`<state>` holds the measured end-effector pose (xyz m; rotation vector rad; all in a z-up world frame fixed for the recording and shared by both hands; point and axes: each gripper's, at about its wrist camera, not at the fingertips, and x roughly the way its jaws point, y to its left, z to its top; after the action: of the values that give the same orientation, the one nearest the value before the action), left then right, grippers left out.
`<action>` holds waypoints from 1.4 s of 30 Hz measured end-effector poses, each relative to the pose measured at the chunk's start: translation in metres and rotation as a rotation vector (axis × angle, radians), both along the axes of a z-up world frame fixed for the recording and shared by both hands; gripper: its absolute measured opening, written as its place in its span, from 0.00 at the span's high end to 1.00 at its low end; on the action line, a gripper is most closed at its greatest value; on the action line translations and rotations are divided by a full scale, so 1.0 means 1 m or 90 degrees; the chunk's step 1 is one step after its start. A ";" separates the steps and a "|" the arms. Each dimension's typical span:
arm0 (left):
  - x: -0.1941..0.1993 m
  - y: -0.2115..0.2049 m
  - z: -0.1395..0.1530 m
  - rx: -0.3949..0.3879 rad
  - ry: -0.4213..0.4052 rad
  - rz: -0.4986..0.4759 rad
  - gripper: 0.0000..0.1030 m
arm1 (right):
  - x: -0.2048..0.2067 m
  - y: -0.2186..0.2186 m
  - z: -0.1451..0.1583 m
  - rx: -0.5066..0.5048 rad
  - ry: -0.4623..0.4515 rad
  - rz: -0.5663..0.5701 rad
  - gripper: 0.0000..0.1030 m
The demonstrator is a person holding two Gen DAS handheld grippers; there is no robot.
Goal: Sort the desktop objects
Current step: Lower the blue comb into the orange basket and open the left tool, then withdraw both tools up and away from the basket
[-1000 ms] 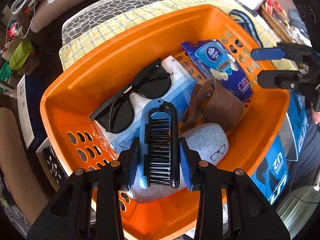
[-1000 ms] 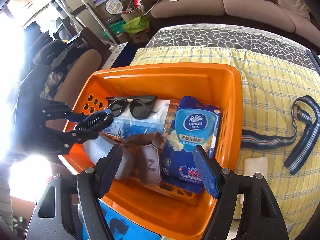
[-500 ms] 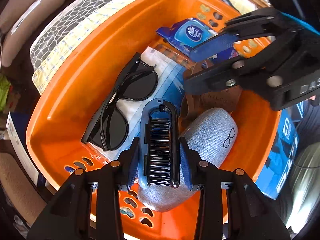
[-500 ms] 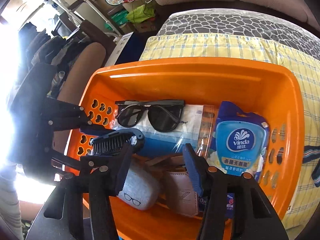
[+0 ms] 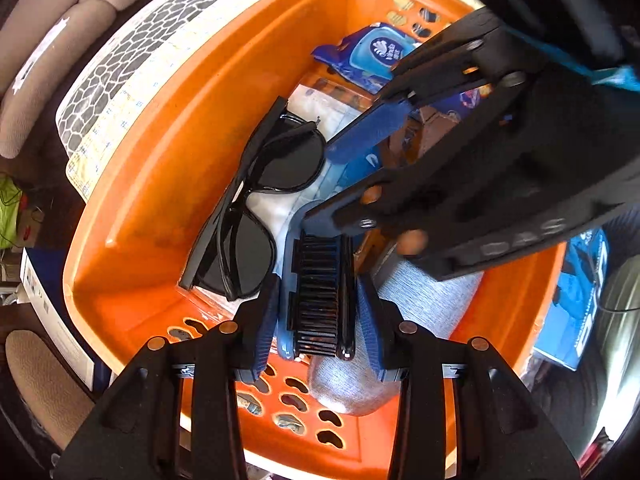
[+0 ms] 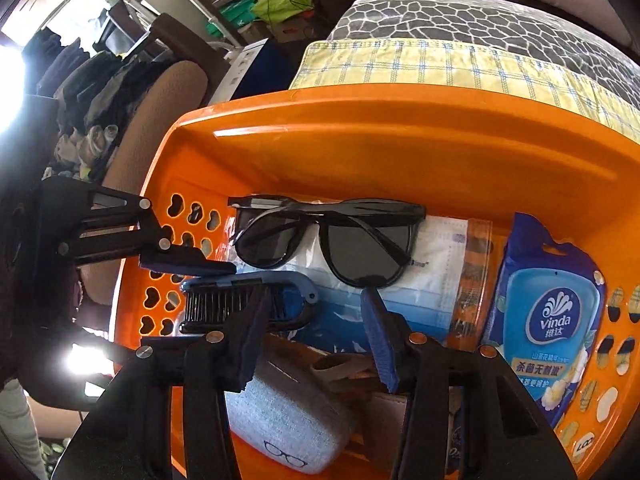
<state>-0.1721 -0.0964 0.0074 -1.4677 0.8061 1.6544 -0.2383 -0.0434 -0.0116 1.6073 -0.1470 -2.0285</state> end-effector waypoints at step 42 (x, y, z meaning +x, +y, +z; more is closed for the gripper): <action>0.025 -0.044 0.047 0.065 0.056 0.194 0.56 | 0.029 0.009 0.021 0.026 0.023 0.002 0.76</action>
<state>-0.1467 -0.1403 0.0540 -1.5112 0.5529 1.9677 -0.2091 -0.0345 0.0094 1.5928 -0.0900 -2.0690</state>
